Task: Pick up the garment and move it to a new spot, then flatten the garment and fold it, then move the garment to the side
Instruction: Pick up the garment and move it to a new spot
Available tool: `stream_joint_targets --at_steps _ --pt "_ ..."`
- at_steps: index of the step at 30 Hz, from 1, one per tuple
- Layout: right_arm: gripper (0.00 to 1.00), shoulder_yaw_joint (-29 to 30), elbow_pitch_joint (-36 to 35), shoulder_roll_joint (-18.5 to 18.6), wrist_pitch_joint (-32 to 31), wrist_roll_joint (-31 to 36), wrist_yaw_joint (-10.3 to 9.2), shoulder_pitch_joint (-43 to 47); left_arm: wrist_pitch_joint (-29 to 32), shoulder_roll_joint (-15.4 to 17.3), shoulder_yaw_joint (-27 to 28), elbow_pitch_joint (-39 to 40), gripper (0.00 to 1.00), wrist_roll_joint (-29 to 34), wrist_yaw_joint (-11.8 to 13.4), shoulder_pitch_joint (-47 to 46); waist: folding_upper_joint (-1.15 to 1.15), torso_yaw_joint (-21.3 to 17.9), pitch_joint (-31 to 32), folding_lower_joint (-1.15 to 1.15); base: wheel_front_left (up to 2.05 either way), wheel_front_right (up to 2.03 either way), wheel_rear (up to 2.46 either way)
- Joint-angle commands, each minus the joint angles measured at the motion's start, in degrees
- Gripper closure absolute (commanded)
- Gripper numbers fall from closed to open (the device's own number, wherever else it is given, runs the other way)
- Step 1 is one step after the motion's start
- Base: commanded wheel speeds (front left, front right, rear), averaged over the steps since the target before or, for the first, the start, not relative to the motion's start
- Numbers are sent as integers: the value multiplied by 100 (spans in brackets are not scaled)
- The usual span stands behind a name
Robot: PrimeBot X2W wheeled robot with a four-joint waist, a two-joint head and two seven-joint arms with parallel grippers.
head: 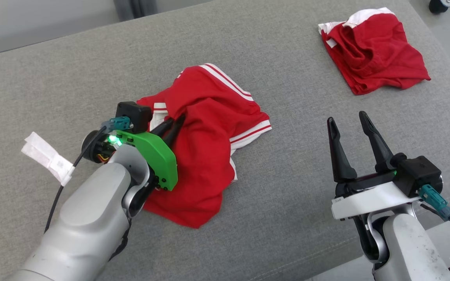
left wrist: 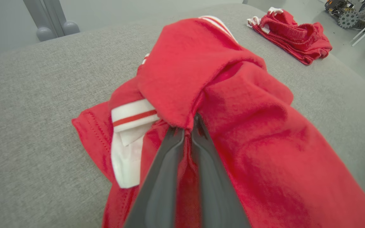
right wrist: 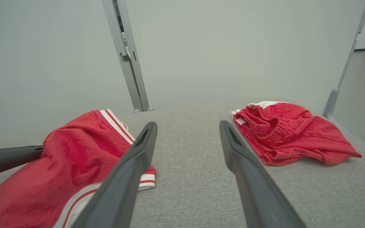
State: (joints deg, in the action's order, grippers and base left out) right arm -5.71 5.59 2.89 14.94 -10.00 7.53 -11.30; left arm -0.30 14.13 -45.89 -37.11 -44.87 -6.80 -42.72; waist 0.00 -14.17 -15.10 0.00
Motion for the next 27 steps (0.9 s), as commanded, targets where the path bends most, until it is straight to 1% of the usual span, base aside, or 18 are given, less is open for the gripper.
stream_joint_targets --at_steps 1,2,3,8,13,18,22,24,27 --pt "0 3 25 1 24 -16 -8 -78 -130 -24 1 -141 58 105 30 -129 0 -123 -126 0 0 0 0" --pt "0 13 35 0 27 -13 -8 -80 -227 -62 -27 -284 19 153 24 -158 0 -114 -116 0 0 0 0" --pt "0 22 37 1 28 -10 -8 -79 -304 -90 -38 -381 0 180 22 -179 0 -99 -99 0 0 0 0" --pt "0 47 43 1 30 55 -8 5 -777 -222 -143 -757 0 378 7 -286 0 81 114 0 0 0 0" --pt "0 77 110 3 31 159 -8 133 -1150 -312 -229 -853 0 478 0 -151 0 327 473 0 0 0 0" --pt "0 123 227 4 31 275 -8 259 -1400 -236 -188 -686 0 550 154 209 0 567 841 0 0 0 0" --pt "0 82 356 3 28 364 -8 390 -1490 -169 142 -276 0 458 418 733 0 754 1107 0 0 0 0" --pt "0 66 406 3 14 402 -8 449 -1489 -137 470 150 0 475 582 1080 0 835 1215 0 0 0 0" --pt "0 69 470 3 -2 432 -8 531 -1488 -87 1090 908 0 596 898 1835 0 927 1363 0 0 0 0"
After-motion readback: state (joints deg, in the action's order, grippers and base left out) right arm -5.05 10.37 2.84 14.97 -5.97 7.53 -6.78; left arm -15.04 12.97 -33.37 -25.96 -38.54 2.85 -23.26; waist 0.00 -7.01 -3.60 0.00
